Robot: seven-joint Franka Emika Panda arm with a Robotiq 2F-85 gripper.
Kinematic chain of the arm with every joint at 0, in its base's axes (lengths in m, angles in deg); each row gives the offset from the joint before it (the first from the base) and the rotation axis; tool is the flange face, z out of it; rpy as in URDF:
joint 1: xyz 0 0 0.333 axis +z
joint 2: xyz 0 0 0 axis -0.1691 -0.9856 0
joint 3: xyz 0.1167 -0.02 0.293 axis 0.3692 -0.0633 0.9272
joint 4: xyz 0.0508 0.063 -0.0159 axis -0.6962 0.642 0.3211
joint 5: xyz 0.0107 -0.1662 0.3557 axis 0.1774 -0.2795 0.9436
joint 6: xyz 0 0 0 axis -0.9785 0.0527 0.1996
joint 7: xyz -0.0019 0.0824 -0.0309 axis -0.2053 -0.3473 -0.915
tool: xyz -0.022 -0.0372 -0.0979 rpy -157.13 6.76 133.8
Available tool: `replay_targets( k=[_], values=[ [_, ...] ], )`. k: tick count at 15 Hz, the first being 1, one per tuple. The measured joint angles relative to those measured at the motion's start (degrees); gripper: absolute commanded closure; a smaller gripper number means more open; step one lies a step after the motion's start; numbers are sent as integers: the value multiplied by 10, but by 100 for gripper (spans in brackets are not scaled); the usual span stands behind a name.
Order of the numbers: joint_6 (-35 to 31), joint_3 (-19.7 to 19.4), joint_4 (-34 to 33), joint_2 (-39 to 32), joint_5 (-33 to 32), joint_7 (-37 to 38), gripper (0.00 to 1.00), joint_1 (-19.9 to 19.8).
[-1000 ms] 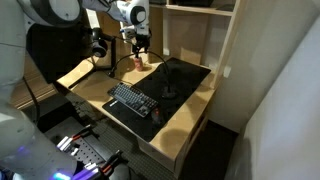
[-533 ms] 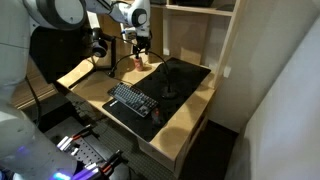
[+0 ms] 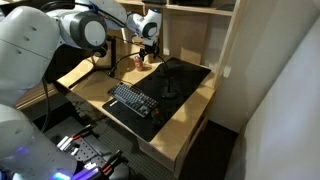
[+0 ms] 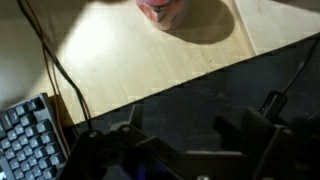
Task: Turn on the desk lamp
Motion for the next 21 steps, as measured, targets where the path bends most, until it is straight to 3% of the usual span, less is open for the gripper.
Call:
replay_targets(
  k=[8, 12, 18, 21],
  values=[
    [-3, 0, -15, -16, -4, 22, 0, 1],
    [-38, -16, -55, -57, -28, 90, 0, 10],
    [-62, -74, -135, -132, -119, 229, 0, 37],
    [-58, -75, -150, -146, -123, 244, 0, 37]
  ],
)
